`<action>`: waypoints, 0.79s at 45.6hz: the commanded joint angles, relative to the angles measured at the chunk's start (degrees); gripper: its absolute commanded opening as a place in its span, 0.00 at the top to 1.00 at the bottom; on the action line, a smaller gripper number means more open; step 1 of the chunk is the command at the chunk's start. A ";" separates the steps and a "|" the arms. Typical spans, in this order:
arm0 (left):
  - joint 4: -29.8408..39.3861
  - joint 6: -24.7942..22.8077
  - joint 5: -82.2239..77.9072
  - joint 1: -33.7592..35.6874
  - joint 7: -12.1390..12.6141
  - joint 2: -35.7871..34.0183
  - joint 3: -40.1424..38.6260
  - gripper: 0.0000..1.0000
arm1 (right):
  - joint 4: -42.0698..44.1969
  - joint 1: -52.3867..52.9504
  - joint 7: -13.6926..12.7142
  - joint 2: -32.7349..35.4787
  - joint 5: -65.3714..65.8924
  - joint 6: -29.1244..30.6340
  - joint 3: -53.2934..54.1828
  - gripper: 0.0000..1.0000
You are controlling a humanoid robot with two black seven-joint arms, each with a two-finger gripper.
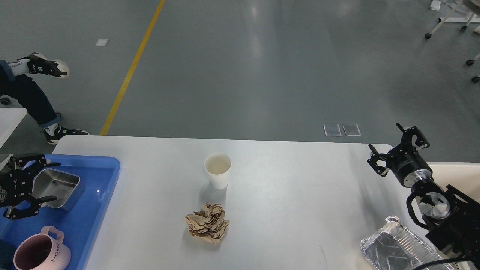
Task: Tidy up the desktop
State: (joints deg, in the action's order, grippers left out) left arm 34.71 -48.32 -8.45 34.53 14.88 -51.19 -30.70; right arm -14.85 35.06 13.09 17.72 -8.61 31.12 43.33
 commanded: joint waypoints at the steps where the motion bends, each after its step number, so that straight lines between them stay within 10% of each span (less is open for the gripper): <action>1: -0.08 -3.80 0.45 3.61 -1.08 -0.49 -1.38 0.02 | -0.09 0.10 0.00 0.30 0.00 -0.01 0.00 0.00; 22: -0.78 -5.91 3.78 3.62 -3.63 19.62 -34.15 0.02 | -0.36 1.42 -0.44 0.03 0.17 -0.10 0.00 0.00; 36: -0.87 3.84 11.26 -1.83 -2.58 39.15 -55.16 0.02 | -0.62 4.23 -0.53 -0.14 2.10 -0.80 -2.90 0.00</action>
State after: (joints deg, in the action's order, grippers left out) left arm 33.83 -47.48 1.75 34.11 11.81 -16.67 -79.68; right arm -15.42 38.79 12.63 17.60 -6.72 30.45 41.00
